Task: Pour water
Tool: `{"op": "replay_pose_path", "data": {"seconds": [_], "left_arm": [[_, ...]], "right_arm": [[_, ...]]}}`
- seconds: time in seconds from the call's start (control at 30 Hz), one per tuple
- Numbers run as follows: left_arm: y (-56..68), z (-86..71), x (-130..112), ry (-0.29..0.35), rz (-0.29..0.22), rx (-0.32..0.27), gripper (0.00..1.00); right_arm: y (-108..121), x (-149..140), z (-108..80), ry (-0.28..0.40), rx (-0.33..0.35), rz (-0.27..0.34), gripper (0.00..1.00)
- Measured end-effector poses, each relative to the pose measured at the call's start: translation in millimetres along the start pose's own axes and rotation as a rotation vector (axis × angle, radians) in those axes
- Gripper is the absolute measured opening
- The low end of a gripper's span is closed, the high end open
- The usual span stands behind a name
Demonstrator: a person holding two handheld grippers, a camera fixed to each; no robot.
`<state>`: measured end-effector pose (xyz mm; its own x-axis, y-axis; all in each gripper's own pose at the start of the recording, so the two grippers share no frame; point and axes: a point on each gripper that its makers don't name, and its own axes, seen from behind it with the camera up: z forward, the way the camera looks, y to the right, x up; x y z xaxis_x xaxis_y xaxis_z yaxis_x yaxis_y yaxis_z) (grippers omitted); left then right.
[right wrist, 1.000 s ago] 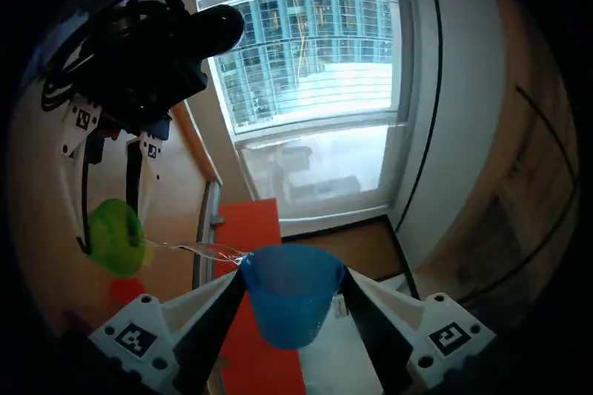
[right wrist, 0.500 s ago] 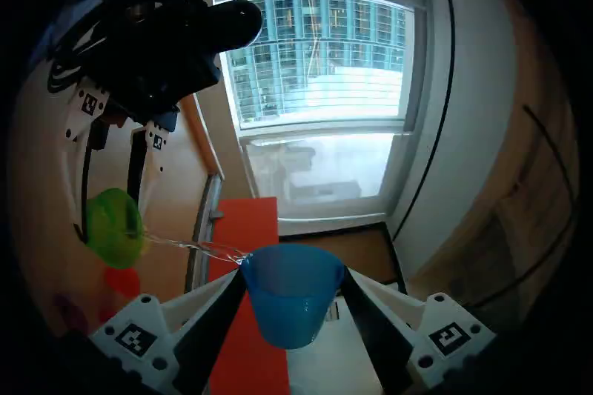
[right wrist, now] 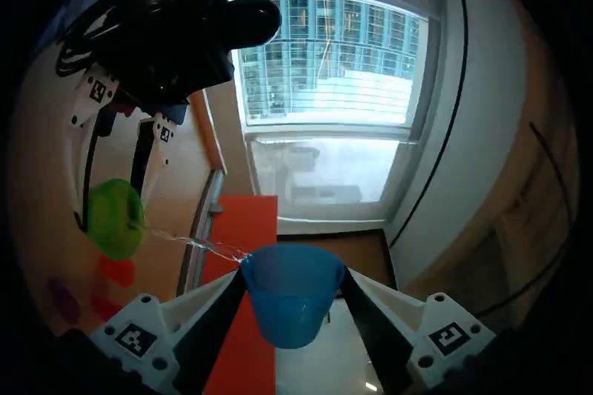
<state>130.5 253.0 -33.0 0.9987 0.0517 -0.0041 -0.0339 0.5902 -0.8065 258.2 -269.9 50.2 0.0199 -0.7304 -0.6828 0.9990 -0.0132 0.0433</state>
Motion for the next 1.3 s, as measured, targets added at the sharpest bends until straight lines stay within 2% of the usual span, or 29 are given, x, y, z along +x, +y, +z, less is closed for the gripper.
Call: {"op": "replay_pose_path", "data": {"seconds": [0.87, 1.3], "left_arm": [[-1.6, -0.3, 0.4, 0.008, -0.016, 0.006, 0.86], [-2.6, -1.1, 2.7, 0.012, -0.013, 0.008, 0.86]], "right_arm": [[-11.0, 22.6, -1.5, -0.007, 0.016, -0.182, 0.92], [-9.6, 25.3, -2.6, -0.004, 0.013, -0.164, 0.92]]}}
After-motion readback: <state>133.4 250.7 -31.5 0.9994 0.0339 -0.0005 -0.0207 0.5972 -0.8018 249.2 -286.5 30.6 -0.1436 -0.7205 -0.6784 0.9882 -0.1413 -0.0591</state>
